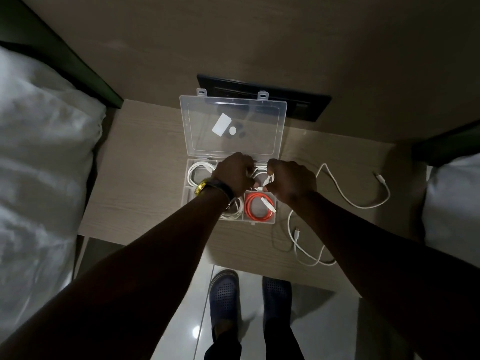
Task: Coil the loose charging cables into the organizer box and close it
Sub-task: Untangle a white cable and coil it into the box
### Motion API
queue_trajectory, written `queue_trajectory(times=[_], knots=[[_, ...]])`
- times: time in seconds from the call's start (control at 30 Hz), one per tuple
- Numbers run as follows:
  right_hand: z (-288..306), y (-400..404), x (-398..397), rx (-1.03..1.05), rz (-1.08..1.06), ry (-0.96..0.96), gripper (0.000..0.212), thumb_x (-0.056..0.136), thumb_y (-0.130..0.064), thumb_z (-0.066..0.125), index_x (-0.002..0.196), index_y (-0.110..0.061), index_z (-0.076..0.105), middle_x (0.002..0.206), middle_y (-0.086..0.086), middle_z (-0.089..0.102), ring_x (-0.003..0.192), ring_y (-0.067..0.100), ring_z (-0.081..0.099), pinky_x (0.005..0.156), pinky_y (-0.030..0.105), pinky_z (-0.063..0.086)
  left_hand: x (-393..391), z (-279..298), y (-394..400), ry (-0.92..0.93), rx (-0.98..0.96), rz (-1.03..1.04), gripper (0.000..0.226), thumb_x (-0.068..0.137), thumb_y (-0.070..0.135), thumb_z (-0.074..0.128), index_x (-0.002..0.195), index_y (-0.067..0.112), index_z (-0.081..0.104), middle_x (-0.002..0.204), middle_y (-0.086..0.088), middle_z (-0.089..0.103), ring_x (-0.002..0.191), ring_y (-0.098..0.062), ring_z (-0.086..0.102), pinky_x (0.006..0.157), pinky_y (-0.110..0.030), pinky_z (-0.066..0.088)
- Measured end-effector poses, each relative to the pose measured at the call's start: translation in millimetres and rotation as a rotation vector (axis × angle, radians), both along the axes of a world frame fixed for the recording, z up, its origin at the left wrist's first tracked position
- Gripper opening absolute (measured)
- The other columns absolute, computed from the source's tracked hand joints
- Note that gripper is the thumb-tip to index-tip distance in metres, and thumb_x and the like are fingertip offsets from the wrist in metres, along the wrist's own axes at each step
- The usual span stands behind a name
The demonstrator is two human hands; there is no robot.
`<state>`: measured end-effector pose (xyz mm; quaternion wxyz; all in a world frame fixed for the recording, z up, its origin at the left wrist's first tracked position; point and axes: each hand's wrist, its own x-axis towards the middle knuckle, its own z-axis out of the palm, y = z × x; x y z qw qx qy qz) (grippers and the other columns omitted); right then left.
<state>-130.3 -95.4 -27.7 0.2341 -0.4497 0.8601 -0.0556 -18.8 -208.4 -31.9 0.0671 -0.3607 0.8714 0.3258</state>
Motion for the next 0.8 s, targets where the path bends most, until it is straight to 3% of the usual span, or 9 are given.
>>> queue_trajectory(times=[0.1, 0.2, 0.27, 0.43, 0.53, 0.6, 0.67, 0.7, 0.8], knots=[[0.1, -2.3, 0.7, 0.026, -0.013, -0.032, 0.021, 0.080, -0.021, 0.069, 0.095, -0.025, 0.055, 0.095, 0.003, 0.071, 0.087, 0.031, 0.067, 0.069, 0.033, 0.049, 10.9, 2.9, -10.5, -0.010, 0.101, -0.085, 0.027, 0.079, 0.017, 0.075, 0.104, 0.009, 0.073, 0.105, -0.016, 0.066, 0.101, -0.032, 0.061, 0.081, -0.028, 0.042], [1.8, -3.5, -1.8, 0.054, -0.031, -0.060, 0.022, 0.079, -0.023, 0.069, 0.096, -0.025, 0.056, 0.098, 0.004, 0.071, 0.093, 0.033, 0.066, 0.072, 0.033, 0.046, 17.7, 6.6, -16.4, -0.048, 0.182, -0.129, 0.041, 0.075, 0.006, 0.077, 0.115, 0.011, 0.069, 0.111, -0.014, 0.068, 0.107, -0.029, 0.061, 0.086, -0.022, 0.040], [3.1, -3.5, -1.6, 0.059, -0.039, -0.076, 0.025, 0.078, -0.028, 0.072, 0.097, -0.025, 0.056, 0.098, 0.004, 0.071, 0.094, 0.033, 0.066, 0.075, 0.035, 0.049, 18.5, 8.3, -16.2, -0.037, 0.170, -0.123, 0.045, 0.073, 0.004, 0.078, 0.116, 0.011, 0.069, 0.112, -0.015, 0.067, 0.107, -0.031, 0.061, 0.091, -0.028, 0.043], [4.6, -3.1, -0.3, 0.053, -0.026, -0.061, 0.025, 0.079, -0.029, 0.072, 0.098, -0.024, 0.056, 0.100, 0.005, 0.071, 0.095, 0.034, 0.066, 0.079, 0.037, 0.051, 12.3, 4.5, -11.0, -0.025, 0.109, -0.138, 0.032, 0.075, 0.023, 0.077, 0.106, 0.018, 0.075, 0.101, -0.012, 0.069, 0.096, -0.028, 0.063, 0.081, -0.028, 0.044], [4.2, -3.9, -0.6, 0.052, -0.004, -0.041, 0.025, 0.080, -0.029, 0.071, 0.099, -0.023, 0.056, 0.101, 0.005, 0.070, 0.094, 0.034, 0.066, 0.076, 0.037, 0.050, 7.1, 6.3, -9.1, -0.043, 0.076, -0.174, 0.025, 0.075, 0.027, 0.076, 0.098, 0.017, 0.076, 0.087, -0.003, 0.063, 0.087, -0.020, 0.060, 0.074, -0.024, 0.039], [3.5, -3.6, -0.9, 0.050, 0.002, -0.038, 0.024, 0.081, -0.027, 0.070, 0.099, -0.023, 0.056, 0.102, 0.005, 0.070, 0.094, 0.033, 0.066, 0.074, 0.034, 0.047, 8.3, 9.4, -11.8, -0.018, 0.137, -0.246, 0.017, 0.073, 0.016, 0.077, 0.090, 0.014, 0.076, 0.070, 0.015, 0.054, 0.074, -0.003, 0.061, 0.064, -0.011, 0.037], [3.1, -3.4, -1.4, 0.045, -0.007, -0.041, 0.024, 0.080, -0.026, 0.070, 0.098, -0.023, 0.055, 0.101, 0.004, 0.070, 0.094, 0.033, 0.066, 0.073, 0.033, 0.046, 11.6, 8.9, -15.7, 0.018, 0.160, -0.288, 0.026, 0.068, 0.006, 0.079, 0.093, 0.010, 0.075, 0.071, 0.025, 0.046, 0.066, 0.009, 0.054, 0.062, 0.001, 0.033], [2.9, -3.2, -1.5, 0.044, -0.009, -0.048, 0.024, 0.080, -0.026, 0.070, 0.098, -0.023, 0.055, 0.100, 0.004, 0.070, 0.093, 0.032, 0.065, 0.074, 0.034, 0.047, 13.2, 8.0, -16.2, 0.016, 0.136, -0.281, 0.032, 0.067, 0.007, 0.081, 0.098, 0.009, 0.074, 0.073, 0.022, 0.045, 0.066, 0.006, 0.050, 0.065, 0.001, 0.032], [2.6, -3.2, -1.7, 0.039, -0.009, -0.059, 0.023, 0.080, -0.027, 0.070, 0.096, -0.024, 0.054, 0.098, 0.004, 0.069, 0.092, 0.032, 0.065, 0.072, 0.033, 0.046, 14.0, 2.5, -12.3, 0.005, 0.057, -0.247, 0.034, 0.069, 0.013, 0.082, 0.102, 0.013, 0.075, 0.076, 0.014, 0.041, 0.081, -0.011, 0.047, 0.074, -0.019, 0.033]])
